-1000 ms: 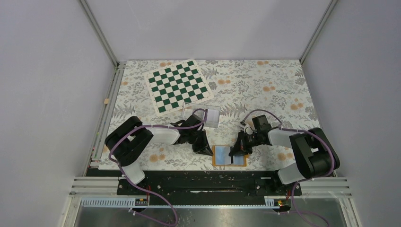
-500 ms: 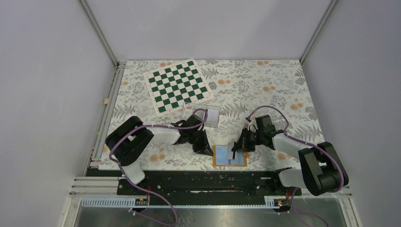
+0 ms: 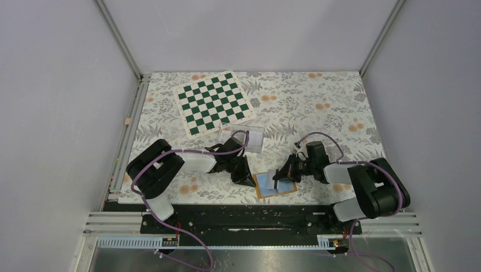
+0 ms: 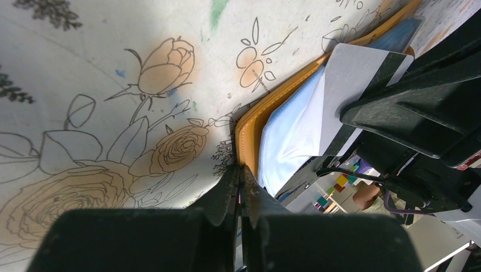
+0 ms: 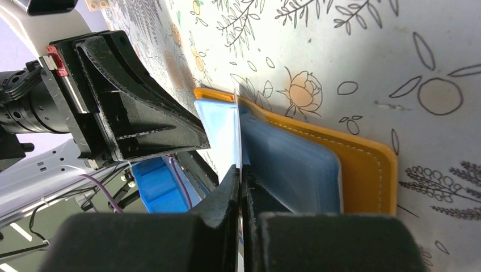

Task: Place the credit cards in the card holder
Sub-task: Insert the credit card into the card holder.

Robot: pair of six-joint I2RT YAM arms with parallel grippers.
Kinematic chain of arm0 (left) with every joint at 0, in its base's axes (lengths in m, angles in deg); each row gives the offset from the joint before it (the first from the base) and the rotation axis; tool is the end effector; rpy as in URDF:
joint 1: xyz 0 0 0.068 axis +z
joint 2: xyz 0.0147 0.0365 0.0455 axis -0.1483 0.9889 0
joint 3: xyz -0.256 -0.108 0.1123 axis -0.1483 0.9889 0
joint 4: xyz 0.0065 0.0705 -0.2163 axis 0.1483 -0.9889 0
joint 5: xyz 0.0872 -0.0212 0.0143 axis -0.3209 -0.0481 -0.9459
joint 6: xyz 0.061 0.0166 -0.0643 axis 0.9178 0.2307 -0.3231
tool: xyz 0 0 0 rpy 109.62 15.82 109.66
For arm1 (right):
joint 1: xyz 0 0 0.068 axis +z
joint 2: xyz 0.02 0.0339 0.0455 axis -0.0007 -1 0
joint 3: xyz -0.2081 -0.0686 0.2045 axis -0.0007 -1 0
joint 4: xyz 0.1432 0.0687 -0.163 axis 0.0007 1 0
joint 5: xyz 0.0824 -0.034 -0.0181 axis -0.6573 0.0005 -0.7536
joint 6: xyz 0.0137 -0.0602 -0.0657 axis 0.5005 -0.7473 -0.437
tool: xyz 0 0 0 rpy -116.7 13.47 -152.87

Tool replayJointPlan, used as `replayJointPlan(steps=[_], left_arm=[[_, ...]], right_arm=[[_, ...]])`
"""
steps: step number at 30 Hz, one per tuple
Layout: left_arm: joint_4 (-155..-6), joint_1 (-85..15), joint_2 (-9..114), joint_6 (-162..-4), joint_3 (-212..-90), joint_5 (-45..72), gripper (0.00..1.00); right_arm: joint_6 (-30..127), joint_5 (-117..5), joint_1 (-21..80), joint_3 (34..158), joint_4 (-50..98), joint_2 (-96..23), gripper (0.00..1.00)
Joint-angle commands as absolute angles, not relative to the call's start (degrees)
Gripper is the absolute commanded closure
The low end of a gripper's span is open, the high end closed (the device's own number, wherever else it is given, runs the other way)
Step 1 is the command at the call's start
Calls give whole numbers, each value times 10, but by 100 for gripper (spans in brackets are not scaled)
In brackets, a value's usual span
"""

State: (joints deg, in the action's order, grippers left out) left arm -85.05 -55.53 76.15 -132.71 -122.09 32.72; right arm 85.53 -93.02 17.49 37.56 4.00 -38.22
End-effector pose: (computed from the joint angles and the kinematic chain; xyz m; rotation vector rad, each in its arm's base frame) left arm 0.1833 -0.2512 0.1401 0.1578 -2.8855 1.0812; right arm 0.1890 0.1188 0.1442 0.1594 2.5319 1.4027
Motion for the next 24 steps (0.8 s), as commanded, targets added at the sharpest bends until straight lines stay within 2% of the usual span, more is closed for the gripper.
replayJointPlan(steps=[1,8,12,24], left_arm=[[-890,-563,793,-1303,-1213,274,100],[-889,-563,792,-1303,-1214,273,100],[-891,-568,790,-1293,-1213,274,100],[-893,-579,797,-1290,-1224,277,100]], right_arm=[[850,-937,181,371,87,-367,100],[806,-918,181,395,231,-313,100],[789,-944,182,403,263,-334,100],[786,-1001,181,421,173,-422,100]])
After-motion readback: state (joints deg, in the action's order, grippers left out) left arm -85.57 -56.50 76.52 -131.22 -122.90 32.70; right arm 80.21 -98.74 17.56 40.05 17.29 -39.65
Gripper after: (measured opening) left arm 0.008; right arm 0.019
